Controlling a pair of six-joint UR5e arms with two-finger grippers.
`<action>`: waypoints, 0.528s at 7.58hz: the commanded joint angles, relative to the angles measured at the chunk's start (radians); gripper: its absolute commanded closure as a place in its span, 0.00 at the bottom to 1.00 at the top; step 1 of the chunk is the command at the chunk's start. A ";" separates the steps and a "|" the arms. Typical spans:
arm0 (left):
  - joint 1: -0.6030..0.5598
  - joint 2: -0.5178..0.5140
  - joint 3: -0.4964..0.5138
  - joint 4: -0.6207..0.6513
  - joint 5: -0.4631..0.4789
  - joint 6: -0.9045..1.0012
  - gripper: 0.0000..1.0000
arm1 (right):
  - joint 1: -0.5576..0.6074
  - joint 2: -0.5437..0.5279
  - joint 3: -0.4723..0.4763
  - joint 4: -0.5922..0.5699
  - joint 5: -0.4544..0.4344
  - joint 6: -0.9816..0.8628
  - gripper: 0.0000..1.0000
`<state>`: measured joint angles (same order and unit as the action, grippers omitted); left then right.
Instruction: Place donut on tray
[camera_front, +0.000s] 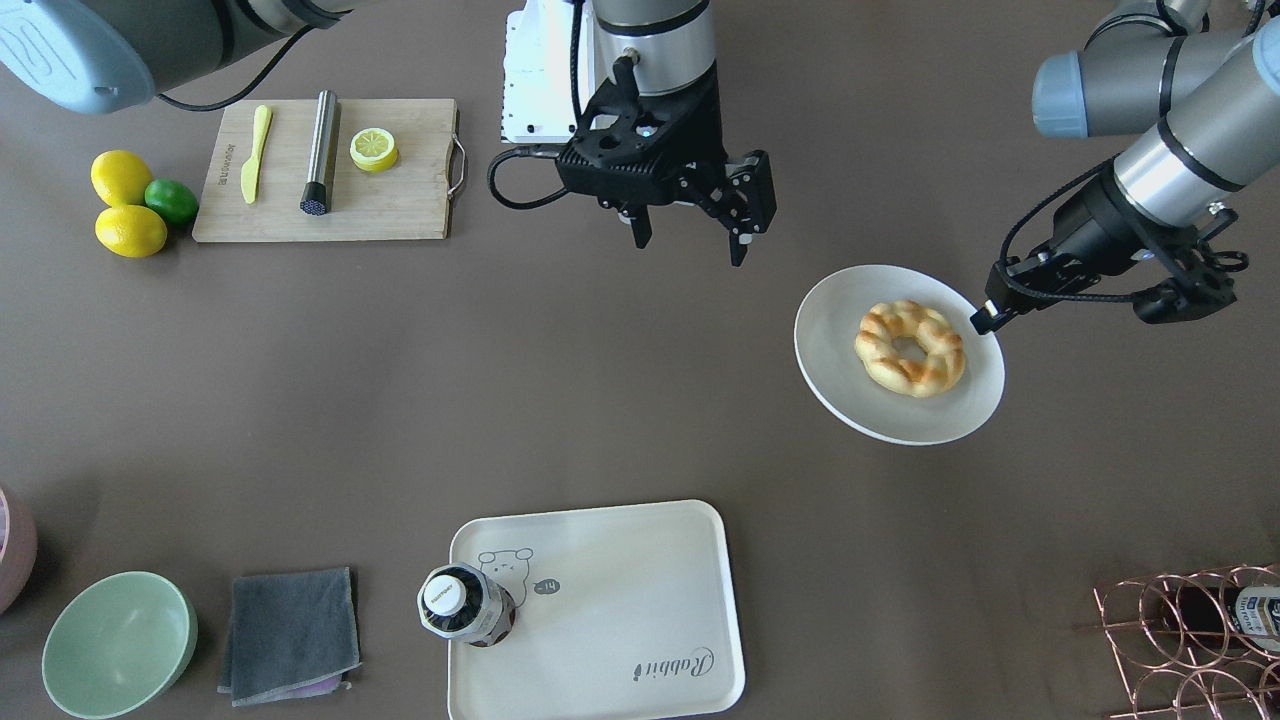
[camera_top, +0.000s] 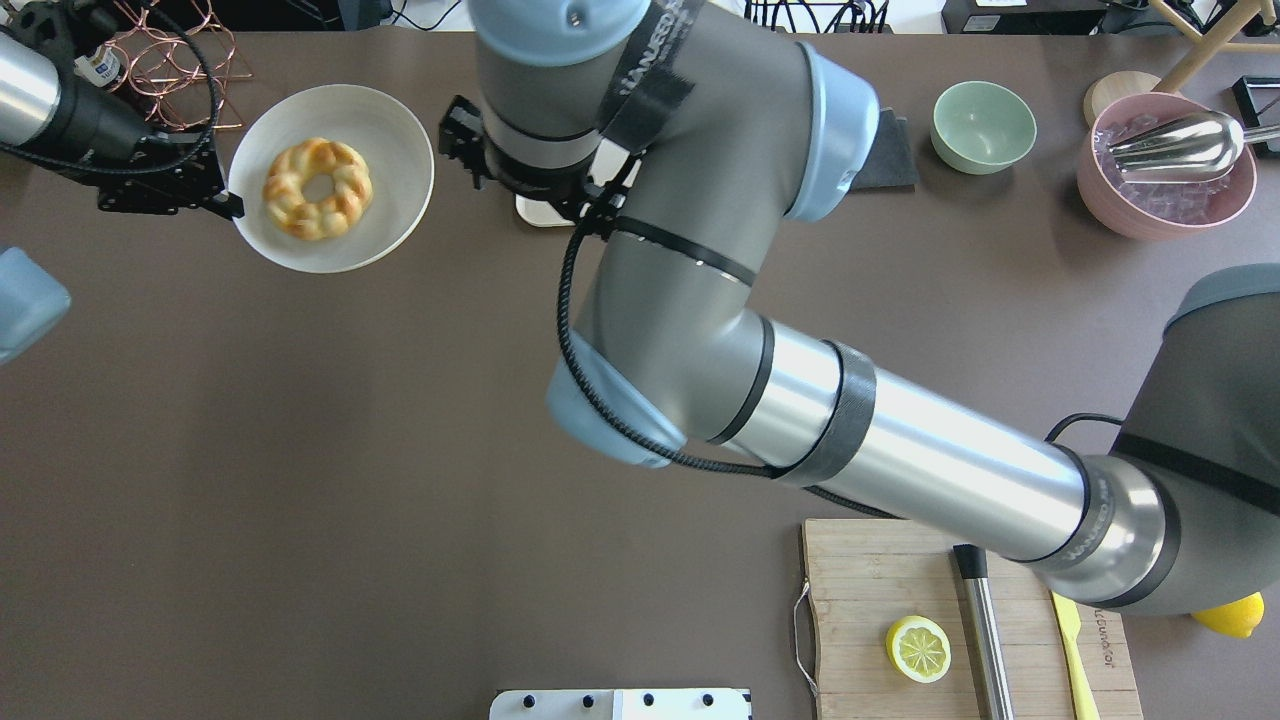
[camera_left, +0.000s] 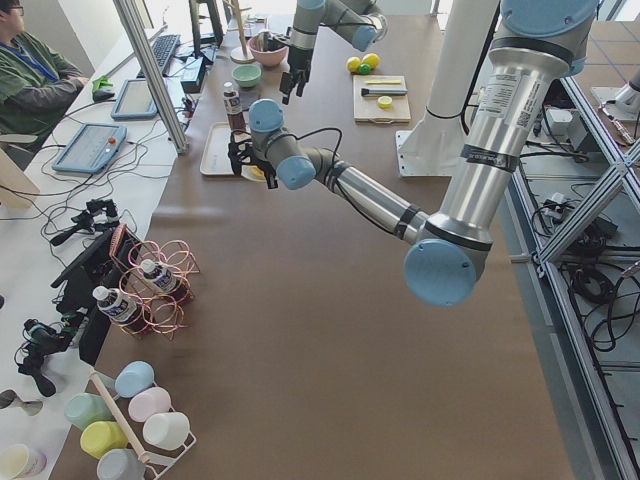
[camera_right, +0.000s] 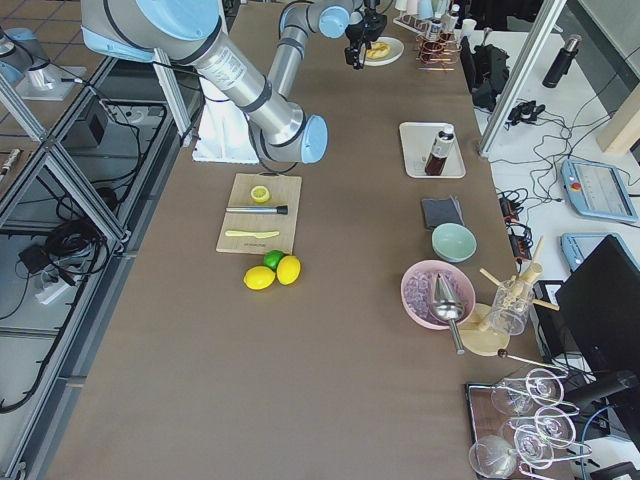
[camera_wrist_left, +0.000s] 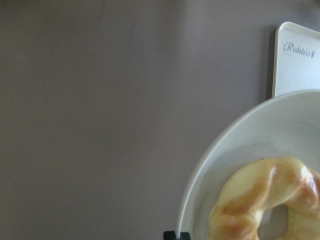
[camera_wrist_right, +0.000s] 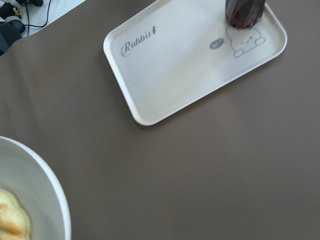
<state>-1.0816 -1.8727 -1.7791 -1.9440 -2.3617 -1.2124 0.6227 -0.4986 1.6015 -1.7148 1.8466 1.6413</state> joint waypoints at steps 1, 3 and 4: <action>0.110 -0.246 0.194 0.043 0.138 -0.227 1.00 | 0.223 -0.177 0.008 -0.040 0.223 -0.406 0.00; 0.127 -0.415 0.405 0.031 0.147 -0.364 1.00 | 0.323 -0.318 0.008 -0.032 0.287 -0.669 0.00; 0.129 -0.484 0.475 0.024 0.213 -0.404 1.00 | 0.388 -0.409 0.012 -0.029 0.331 -0.754 0.00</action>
<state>-0.9660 -2.2252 -1.4497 -1.9105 -2.2215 -1.5250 0.9043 -0.7621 1.6090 -1.7492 2.0973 1.0805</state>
